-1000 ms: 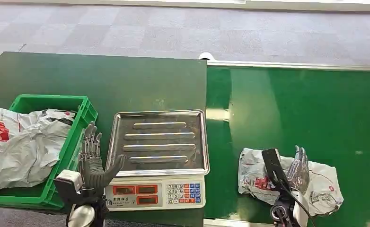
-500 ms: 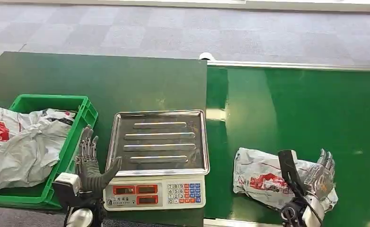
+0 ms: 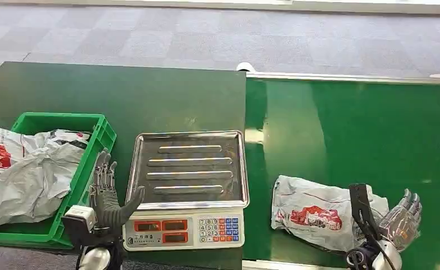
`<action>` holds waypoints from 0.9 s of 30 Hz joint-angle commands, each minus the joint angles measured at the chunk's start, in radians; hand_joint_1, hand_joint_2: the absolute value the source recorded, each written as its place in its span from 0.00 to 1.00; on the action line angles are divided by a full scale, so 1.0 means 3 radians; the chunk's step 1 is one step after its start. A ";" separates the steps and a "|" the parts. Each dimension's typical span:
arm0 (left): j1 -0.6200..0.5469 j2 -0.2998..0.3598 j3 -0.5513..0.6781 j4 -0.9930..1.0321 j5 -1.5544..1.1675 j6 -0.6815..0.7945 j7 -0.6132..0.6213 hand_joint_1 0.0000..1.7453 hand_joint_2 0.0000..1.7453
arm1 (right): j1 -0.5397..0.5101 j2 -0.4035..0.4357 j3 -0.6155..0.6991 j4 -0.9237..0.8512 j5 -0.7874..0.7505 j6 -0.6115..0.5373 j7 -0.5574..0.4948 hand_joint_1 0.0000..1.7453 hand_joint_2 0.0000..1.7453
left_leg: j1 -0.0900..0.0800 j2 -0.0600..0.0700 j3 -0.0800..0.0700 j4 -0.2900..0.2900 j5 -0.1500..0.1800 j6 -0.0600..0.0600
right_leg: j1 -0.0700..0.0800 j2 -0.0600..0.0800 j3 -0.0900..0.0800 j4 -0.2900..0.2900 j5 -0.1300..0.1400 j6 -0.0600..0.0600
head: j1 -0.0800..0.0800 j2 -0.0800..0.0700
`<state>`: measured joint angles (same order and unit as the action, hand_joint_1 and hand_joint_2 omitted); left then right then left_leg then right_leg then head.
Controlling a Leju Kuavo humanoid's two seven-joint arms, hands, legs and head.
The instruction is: Moved the parcel from conveyor to table for the left to box.
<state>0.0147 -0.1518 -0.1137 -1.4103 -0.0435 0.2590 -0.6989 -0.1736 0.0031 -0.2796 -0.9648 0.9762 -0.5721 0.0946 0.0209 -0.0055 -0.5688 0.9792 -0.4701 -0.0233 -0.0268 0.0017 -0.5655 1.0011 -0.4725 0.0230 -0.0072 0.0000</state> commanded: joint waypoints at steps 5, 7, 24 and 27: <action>-0.0046 0.0023 0.0095 0.0085 -0.0009 -0.0041 0.0012 0.00 1.00 | -0.0034 0.0038 0.0146 -0.0013 0.0014 0.1051 0.0224 0.00 1.00 | -0.0001 0.0007 0.0007 -0.0005 0.0001 0.0007 | 0.0002 0.0004 0.0004 -0.0005 0.0002 -0.0011 | 0.0001 0.0000; -0.0036 0.0019 0.0104 0.0069 -0.0018 -0.0042 0.0018 0.00 1.00 | -0.0064 0.0022 0.0205 0.0006 -0.0073 0.1241 0.0213 0.00 1.00 | 0.0000 0.0008 0.0005 -0.0003 0.0000 0.0004 | 0.0001 0.0006 0.0002 -0.0003 0.0002 -0.0007 | 0.0000 0.0000; -0.0021 0.0042 0.0102 0.0076 -0.0024 -0.0044 0.0025 0.00 1.00 | -0.0076 -0.0051 0.0462 -0.0022 -0.0289 0.1550 0.0212 0.00 1.00 | -0.0001 0.0006 0.0006 -0.0002 0.0000 0.0003 | 0.0001 0.0004 0.0005 -0.0001 0.0002 -0.0005 | 0.0001 0.0000; -0.0018 0.0042 0.0101 0.0077 -0.0024 -0.0044 0.0025 0.00 1.00 | -0.0071 -0.0050 0.0464 -0.0020 -0.0288 0.1550 0.0212 0.00 1.00 | 0.0000 0.0009 0.0010 -0.0006 0.0001 0.0006 | 0.0003 0.0005 0.0007 -0.0005 0.0004 -0.0011 | 0.0000 0.0000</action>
<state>0.0131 -0.1549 -0.0935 -1.4103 -0.0481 0.2480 -0.6989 -0.1804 -0.0012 -0.1922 -0.9876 0.8953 -0.1186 0.1549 0.0209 -0.0052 -0.5675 0.9792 -0.4701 -0.0233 -0.0268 0.0018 -0.5641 1.0011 -0.4725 0.0230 -0.0072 0.0000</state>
